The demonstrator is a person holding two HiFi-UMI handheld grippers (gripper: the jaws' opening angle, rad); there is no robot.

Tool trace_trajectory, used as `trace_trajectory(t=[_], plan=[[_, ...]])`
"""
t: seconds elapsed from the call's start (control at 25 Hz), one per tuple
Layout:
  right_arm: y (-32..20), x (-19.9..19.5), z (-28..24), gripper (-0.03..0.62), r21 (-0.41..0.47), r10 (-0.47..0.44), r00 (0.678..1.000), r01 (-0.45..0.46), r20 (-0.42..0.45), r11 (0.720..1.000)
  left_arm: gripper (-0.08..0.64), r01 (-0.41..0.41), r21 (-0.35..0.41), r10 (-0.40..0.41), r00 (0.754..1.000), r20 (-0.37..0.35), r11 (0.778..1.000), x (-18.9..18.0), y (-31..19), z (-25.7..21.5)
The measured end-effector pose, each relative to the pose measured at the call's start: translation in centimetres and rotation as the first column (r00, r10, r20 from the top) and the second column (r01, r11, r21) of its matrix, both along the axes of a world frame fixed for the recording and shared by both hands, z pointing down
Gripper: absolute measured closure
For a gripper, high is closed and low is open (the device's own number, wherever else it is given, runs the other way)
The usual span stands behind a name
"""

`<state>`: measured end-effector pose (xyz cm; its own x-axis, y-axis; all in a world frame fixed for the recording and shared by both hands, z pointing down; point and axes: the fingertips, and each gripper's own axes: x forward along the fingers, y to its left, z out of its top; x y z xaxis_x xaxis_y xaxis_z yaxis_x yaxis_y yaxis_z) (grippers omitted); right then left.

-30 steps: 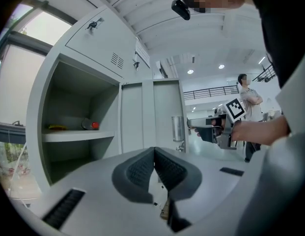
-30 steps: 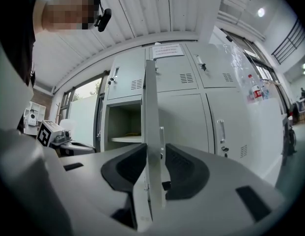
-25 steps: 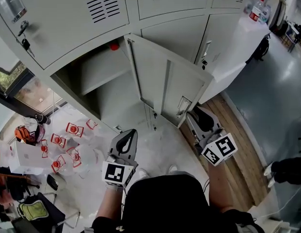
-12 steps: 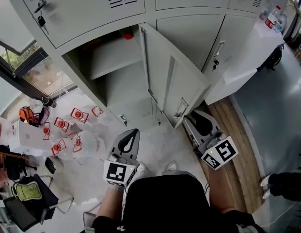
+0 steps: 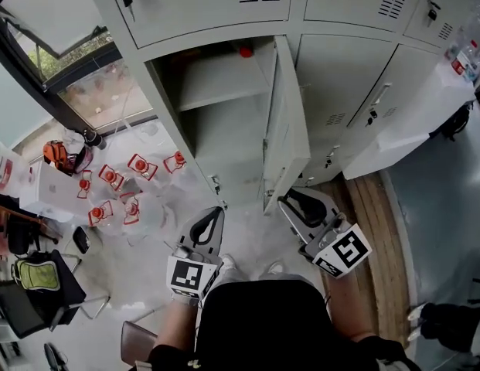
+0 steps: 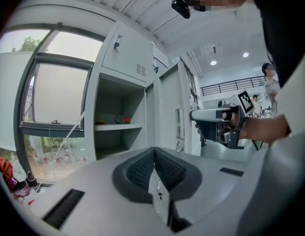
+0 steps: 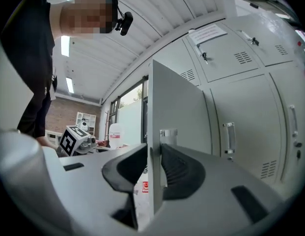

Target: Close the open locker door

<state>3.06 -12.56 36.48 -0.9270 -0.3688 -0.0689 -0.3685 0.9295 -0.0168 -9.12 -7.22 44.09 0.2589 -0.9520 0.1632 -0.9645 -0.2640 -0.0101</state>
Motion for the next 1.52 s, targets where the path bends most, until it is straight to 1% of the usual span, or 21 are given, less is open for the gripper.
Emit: trace_trajectory(t=[0.08, 0.2, 0.32, 0.52, 0.88, 1.0, 1.16, 1.32, 1.4, 1.52], plan=[[0.5, -1.8, 0.1, 0.488, -0.001, -0.039, 0.999, 0.039, -0.002, 0.999, 0.538, 0.023, -0.009, -0.023, 1.0, -0.003, 1.0, -1.2, 0.5, 0.2], [1.0, -4.5, 0.2, 0.488, -0.002, -0.08, 0.997, 0.08, 0.0, 0.997, 0.538, 0.055, 0.031, -0.055, 0.998, -0.008, 0.998, -3.1, 0.8, -0.8], [1.0, -7.1, 0.2, 0.488, -0.003, -0.103, 0.995, 0.103, 0.003, 0.995, 0.537, 0.079, 0.042, -0.079, 0.997, -0.006, 0.996, -5.3, 1.1, -1.2], [0.6, -10.9, 0.3, 0.488, 0.006, -0.131, 0.991, 0.131, 0.008, 0.991, 0.538, 0.102, 0.082, -0.102, 0.995, 0.0, 0.991, -8.3, 1.2, -2.2], [-1.3, -16.4, 0.5, 0.488, 0.006, -0.087, 0.995, 0.086, 0.052, 0.996, 0.538, 0.128, 0.108, -0.131, 0.991, 0.019, 0.986, -13.6, 1.9, -2.4], [-2.2, -18.0, 0.7, 0.488, -0.006, -0.072, 0.996, 0.072, 0.055, 0.997, 0.538, 0.143, 0.087, -0.145, 0.989, 0.015, 0.986, -15.1, 2.1, -2.0], [-3.2, -19.9, 1.4, 0.488, -0.02, -0.057, 0.998, 0.058, 0.038, 0.998, 0.538, 0.153, 0.105, -0.155, 0.988, 0.019, 0.983, -16.5, 2.4, -2.3], [-4.4, -21.6, 2.6, 0.488, -0.042, -0.033, 0.999, 0.033, 0.005, 0.999, 0.538, 0.183, 0.071, -0.184, 0.983, 0.008, 0.98, -18.3, 2.9, -1.6], [-5.0, -22.2, 3.2, 0.488, -0.052, -0.022, 1.0, 0.021, -0.005, 0.998, 0.538, 0.194, 0.075, -0.195, 0.981, 0.008, 0.978, -19.0, 3.1, -1.6], [-5.8, -23.0, 4.0, 0.488, -0.065, 0.003, 1.0, -0.005, -0.028, 0.998, 0.538, 0.211, 0.059, -0.212, 0.977, 0.008, 0.976, -19.9, 3.5, -1.2]])
